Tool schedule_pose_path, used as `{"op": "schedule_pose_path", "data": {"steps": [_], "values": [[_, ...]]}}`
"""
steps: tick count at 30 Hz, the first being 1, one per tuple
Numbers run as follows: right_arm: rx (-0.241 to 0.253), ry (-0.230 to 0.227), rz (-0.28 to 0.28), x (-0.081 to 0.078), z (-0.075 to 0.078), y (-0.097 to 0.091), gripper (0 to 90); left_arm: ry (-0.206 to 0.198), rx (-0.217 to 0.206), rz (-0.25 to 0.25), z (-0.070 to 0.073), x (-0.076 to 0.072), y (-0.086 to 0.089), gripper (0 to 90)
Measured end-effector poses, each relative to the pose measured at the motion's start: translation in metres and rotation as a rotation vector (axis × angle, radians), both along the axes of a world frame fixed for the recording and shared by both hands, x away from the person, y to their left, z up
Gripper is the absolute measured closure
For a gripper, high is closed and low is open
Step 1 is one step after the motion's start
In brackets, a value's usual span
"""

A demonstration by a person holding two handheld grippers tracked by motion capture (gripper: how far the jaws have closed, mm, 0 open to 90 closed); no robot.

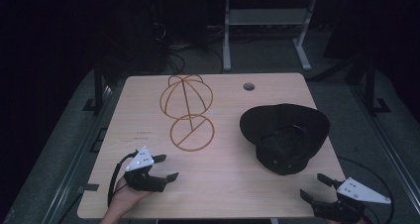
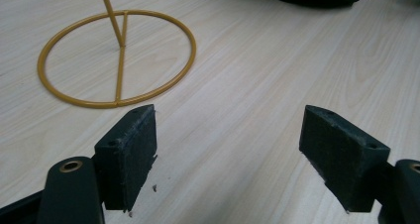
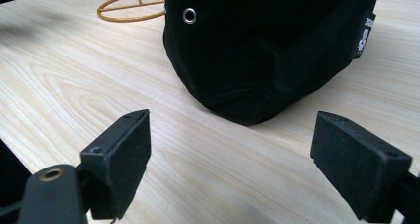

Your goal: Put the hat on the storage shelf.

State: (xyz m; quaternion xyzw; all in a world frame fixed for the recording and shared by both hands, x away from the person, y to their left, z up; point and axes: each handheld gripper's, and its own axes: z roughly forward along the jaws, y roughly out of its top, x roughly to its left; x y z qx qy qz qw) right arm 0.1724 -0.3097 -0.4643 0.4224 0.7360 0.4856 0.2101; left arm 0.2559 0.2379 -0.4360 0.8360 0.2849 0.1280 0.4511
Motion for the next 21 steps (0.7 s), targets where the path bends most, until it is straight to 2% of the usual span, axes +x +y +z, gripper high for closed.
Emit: {"op": "schedule_pose_path", "data": {"steps": [10, 21], "values": [[0.015, 0.001, -0.001, 0.002, 0.001, -0.001, 14.9, 0.014, -0.004, -0.026, 0.001, -0.002, -0.002, 22.1], [0.021, -0.006, -0.001, -0.001, 0.004, 0.003, 14.8, 0.010, -0.042, -0.092, 0.016, -0.005, -0.021, 20.1]]}}
